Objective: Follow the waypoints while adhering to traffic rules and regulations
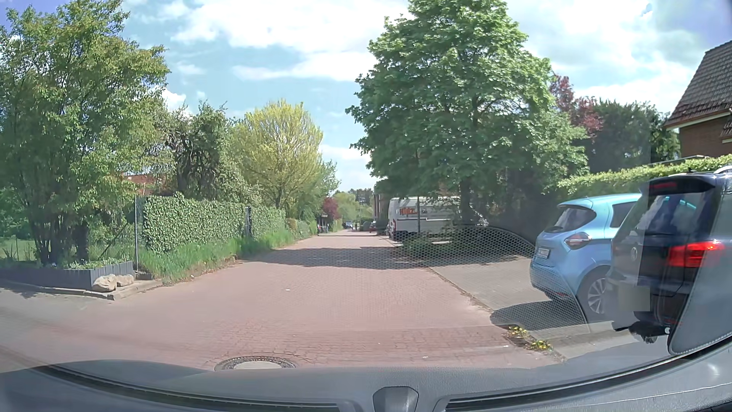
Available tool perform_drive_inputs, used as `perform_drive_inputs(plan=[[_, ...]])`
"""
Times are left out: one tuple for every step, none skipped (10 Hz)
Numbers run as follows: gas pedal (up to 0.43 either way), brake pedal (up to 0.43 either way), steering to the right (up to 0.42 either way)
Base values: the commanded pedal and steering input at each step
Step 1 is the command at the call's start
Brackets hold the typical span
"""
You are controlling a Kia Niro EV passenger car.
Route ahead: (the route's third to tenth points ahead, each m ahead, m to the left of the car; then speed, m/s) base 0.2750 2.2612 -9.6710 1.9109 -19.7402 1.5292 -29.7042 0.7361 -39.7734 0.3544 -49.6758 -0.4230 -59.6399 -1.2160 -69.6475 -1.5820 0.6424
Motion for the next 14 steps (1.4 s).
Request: perform_drive_inputs(plan=[[0.000,0.079,-0.019],[0.000,0.085,-0.018],[0.000,0.085,-0.018],[0.000,0.079,-0.016],[0.000,0.079,-0.015],[0.000,0.079,-0.014],[0.000,0.079,-0.014],[0.000,0.079,-0.014],[0.000,0.079,-0.014],[0.000,0.073,-0.014],[0.000,0.073,-0.014],[0.000,0.073,-0.013],[0.000,0.067,-0.014],[0.000,0.061,-0.014]])
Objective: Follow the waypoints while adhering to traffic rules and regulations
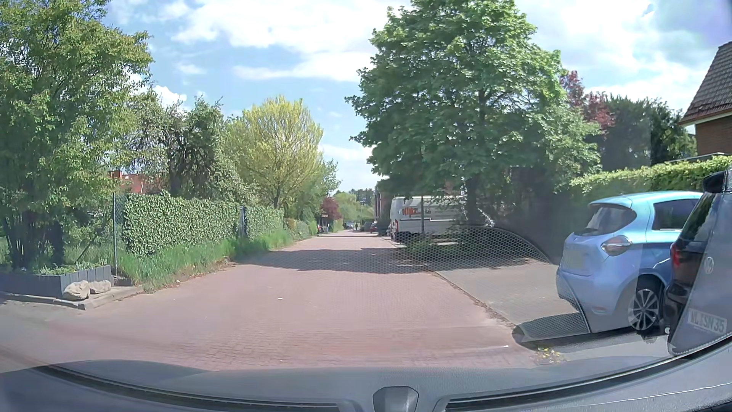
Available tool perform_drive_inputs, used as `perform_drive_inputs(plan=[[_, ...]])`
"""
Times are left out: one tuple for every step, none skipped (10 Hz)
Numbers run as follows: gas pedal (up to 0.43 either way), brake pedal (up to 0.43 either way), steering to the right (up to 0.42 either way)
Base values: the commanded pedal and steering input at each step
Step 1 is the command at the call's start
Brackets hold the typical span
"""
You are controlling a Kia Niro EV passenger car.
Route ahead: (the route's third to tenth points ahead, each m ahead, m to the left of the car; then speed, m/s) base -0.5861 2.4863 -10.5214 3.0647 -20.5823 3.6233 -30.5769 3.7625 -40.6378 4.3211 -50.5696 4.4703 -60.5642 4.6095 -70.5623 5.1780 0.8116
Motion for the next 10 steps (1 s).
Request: perform_drive_inputs(plan=[[0.000,0.049,-0.014],[0.000,0.043,-0.014],[0.000,0.043,-0.013],[0.000,0.030,-0.014],[0.000,0.024,-0.014],[0.000,0.018,-0.013],[0.000,0.018,-0.013],[0.000,0.018,-0.014],[0.000,0.024,-0.014],[0.000,0.030,-0.013]])
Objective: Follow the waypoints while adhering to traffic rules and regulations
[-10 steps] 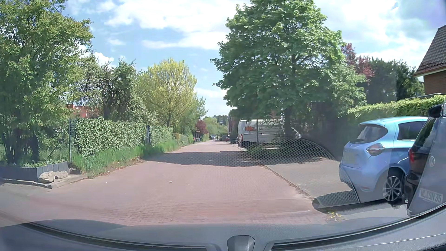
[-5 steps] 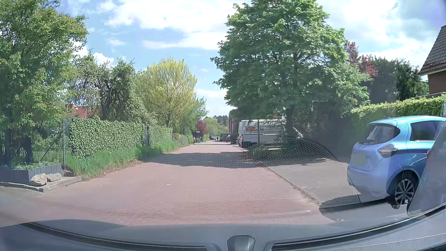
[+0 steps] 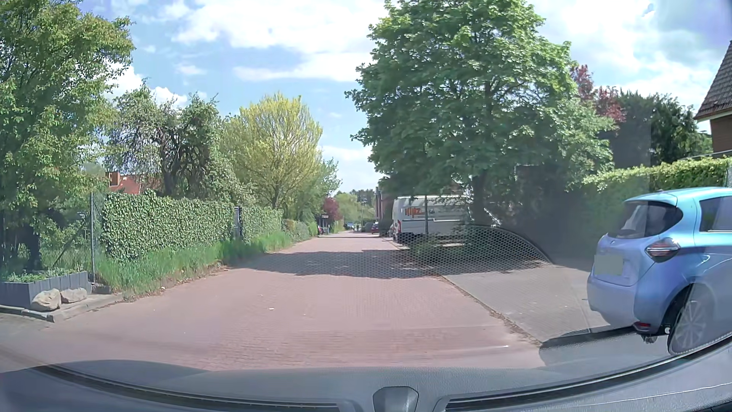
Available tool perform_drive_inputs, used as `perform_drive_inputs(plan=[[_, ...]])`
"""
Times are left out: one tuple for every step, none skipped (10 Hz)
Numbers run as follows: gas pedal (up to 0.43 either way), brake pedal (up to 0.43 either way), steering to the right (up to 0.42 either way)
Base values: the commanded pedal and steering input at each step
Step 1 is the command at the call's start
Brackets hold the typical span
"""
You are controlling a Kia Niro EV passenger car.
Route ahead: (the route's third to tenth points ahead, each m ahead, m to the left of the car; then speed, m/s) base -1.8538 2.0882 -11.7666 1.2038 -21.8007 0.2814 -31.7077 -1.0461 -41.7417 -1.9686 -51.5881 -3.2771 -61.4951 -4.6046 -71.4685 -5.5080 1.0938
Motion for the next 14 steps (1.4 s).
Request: perform_drive_inputs(plan=[[0.000,0.037,-0.013],[0.000,0.055,-0.013],[0.000,0.067,-0.014],[0.000,0.073,-0.014],[0.000,0.091,-0.014],[0.000,0.098,-0.014],[0.000,0.110,-0.014],[0.000,0.116,-0.012],[0.000,0.110,-0.006],[0.000,0.110,0.002],[0.000,0.110,0.004],[0.000,0.110,0.004],[0.000,0.110,0.005],[0.000,0.110,0.012]])
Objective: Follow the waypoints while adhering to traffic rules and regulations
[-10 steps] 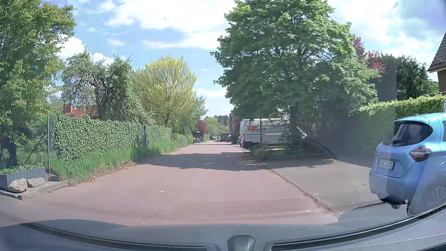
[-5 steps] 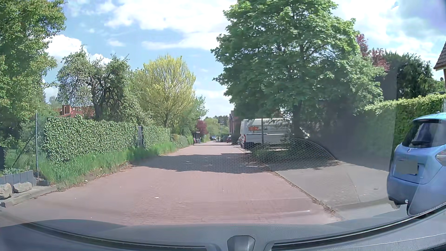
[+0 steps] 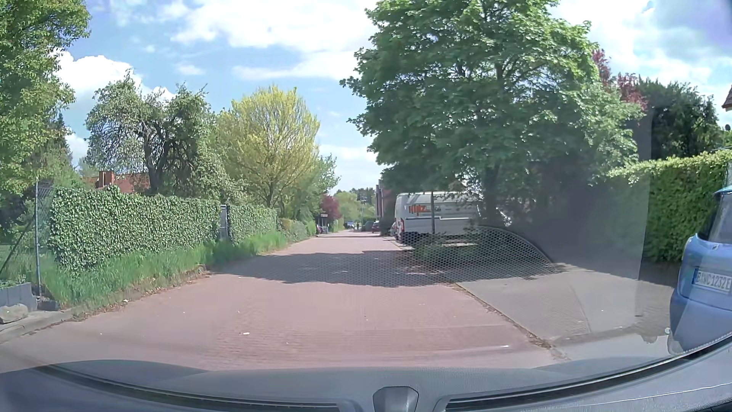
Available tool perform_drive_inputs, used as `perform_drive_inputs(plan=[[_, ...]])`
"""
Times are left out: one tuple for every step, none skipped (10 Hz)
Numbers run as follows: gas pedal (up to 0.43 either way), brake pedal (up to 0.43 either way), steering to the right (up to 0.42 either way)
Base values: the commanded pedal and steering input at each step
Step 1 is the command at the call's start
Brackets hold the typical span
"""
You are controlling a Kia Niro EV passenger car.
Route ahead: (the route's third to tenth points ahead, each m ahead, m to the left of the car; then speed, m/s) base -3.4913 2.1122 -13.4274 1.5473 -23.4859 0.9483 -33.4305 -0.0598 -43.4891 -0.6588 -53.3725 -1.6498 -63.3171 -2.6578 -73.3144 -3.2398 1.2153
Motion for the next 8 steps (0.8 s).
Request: perform_drive_inputs(plan=[[0.000,0.110,0.018],[0.000,0.110,0.020],[0.000,0.110,0.020],[0.000,0.110,0.020],[0.000,0.104,0.020],[0.000,0.104,0.020],[0.000,0.104,0.020],[0.000,0.104,0.020]])
